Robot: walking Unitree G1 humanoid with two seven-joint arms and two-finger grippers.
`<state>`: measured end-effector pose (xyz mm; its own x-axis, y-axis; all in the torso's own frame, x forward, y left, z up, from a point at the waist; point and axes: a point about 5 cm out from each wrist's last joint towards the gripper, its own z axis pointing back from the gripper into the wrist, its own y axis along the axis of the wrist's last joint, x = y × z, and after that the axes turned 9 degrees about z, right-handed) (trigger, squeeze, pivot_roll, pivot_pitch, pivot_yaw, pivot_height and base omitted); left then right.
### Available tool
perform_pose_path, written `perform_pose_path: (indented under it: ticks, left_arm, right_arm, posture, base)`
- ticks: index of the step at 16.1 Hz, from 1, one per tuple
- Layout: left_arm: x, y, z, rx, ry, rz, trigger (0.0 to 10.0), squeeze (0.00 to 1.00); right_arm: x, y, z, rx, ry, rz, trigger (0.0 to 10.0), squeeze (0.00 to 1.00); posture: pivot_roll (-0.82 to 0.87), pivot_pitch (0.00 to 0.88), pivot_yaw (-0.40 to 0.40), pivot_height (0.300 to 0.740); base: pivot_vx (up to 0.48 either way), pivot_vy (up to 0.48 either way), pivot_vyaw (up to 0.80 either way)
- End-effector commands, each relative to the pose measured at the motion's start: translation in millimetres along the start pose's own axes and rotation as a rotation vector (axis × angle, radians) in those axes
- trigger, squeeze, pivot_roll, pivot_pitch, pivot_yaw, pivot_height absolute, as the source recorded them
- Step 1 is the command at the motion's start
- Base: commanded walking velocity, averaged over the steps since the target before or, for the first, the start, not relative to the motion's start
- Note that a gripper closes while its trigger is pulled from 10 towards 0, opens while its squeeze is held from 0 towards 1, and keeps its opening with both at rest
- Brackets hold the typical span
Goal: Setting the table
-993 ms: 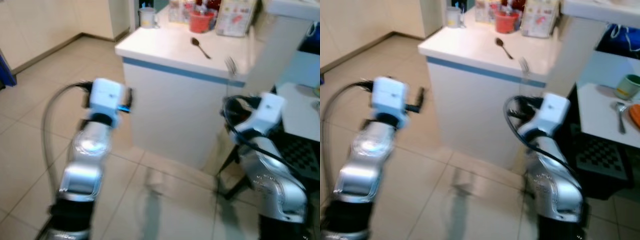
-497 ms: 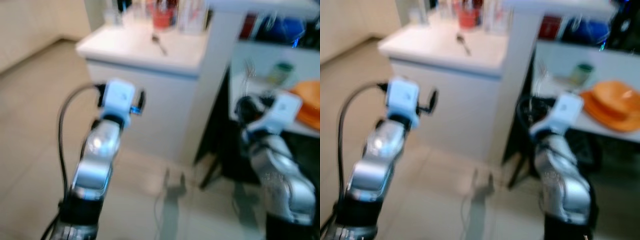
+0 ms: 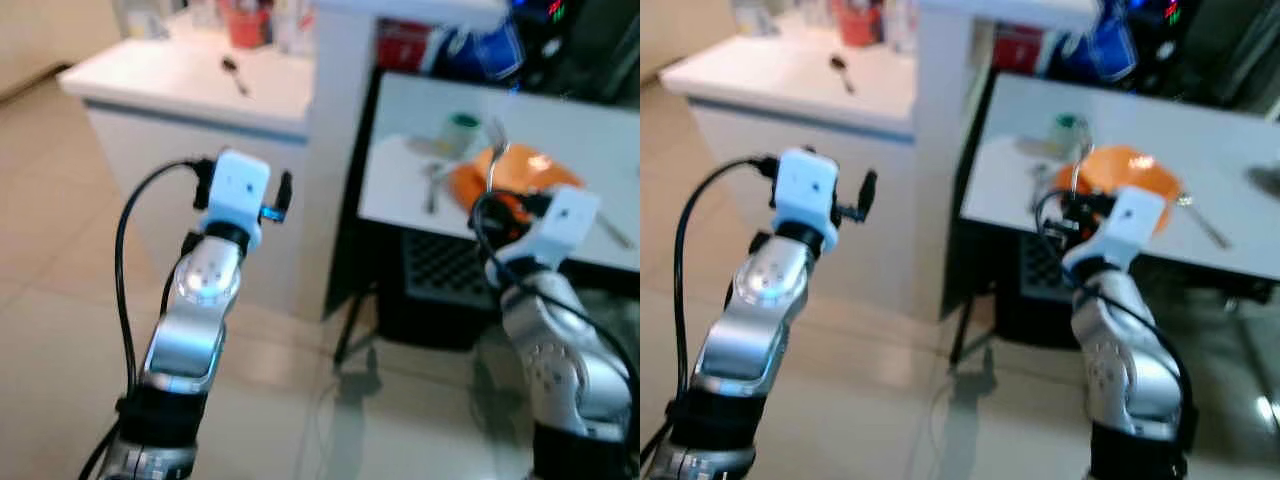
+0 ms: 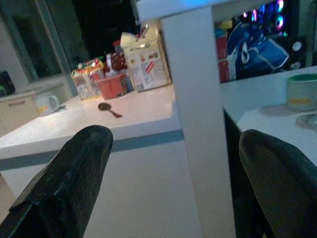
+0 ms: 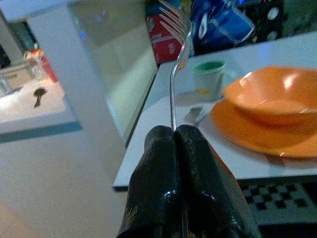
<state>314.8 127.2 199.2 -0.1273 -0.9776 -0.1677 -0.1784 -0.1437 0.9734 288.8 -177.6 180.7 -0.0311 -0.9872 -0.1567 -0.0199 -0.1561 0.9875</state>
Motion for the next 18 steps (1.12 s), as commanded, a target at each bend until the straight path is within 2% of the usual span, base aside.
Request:
perform_pose_path:
  ticks: [1, 7, 9, 13, 18]
  left_arm:
    - [-7.3, -0.7, 1.0, -0.002, 0.031, -0.011, 10.0, 0.0]
    - [-10.0, -1.6, 5.5, -0.012, 0.029, -0.032, 10.0, 0.0]
    - [-10.1, -6.7, 13.1, -0.03, 0.031, -0.045, 10.0, 0.0]
    - [-11.5, -10.3, 15.1, -0.035, 0.039, -0.035, 10.0, 0.0]
    - [-4.5, -9.9, 10.7, -0.032, 0.009, -0.02, 10.0, 0.0]
  right_arm:
    - [-8.4, 3.0, -1.4, 0.009, 0.028, -0.007, 10.0, 0.0]
    - [-13.5, 0.0, 1.5, 0.013, 0.027, -0.044, 10.0, 0.0]
    - [-15.4, -7.7, 3.9, -0.014, 0.04, -0.042, 10.0, 0.0]
    - [-14.1, -6.7, 4.9, -0.002, 0.025, -0.04, 10.0, 0.0]
    - [-12.2, -5.7, 9.2, 0.008, 0.003, -0.042, 10.0, 0.0]
  posture:
    - [-0.05, 0.0, -0.043, 0.74]
    - [0.01, 0.0, -0.051, 0.74]
    - [0.03, 0.0, -0.065, 0.74]
    - [0.0, 0.0, -0.047, 0.74]
    - [-0.03, 0.0, -0.011, 0.74]
  base:
    - [0.0, -0.424, 0.0]
    - [0.0, -0.422, 0.0]
    - [0.0, -0.424, 0.0]
    - [0.0, -0.423, 0.0]
    - [0.0, -0.425, 0.0]
